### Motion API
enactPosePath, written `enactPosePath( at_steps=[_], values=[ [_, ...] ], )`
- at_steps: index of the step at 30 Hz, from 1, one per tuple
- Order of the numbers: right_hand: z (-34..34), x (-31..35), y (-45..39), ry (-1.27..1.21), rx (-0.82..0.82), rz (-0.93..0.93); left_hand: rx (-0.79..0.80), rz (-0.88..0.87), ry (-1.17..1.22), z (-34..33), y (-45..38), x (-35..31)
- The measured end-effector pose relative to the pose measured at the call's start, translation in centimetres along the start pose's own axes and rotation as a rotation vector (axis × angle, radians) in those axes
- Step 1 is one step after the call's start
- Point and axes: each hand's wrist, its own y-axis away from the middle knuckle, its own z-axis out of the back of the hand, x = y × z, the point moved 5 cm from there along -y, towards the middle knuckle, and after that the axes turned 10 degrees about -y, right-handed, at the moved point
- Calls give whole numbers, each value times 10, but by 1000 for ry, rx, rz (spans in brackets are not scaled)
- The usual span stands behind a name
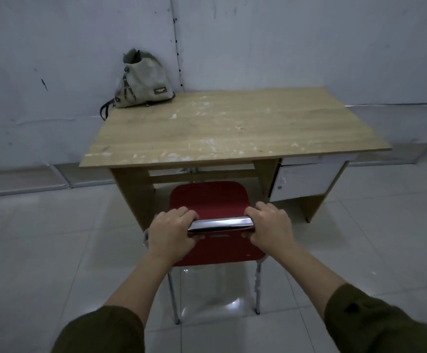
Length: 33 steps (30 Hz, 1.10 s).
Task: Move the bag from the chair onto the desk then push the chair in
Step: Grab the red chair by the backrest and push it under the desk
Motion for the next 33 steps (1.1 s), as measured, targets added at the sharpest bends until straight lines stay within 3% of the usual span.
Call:
enactPosePath(
  at_steps=[4,13,27,33],
  values=[
    [-7,0,-50,-37,128,-61,28,-61,124,-11,-41,32],
    [-26,-4,-139,12,143,-114,146,-31,204,-43,-115,79],
    [-46,-14,-266,-36,225,24,212,13,179,-81,-218,144],
    [-54,-19,-279,-127,286,123,218,-49,224,-84,-225,151]
  ],
)
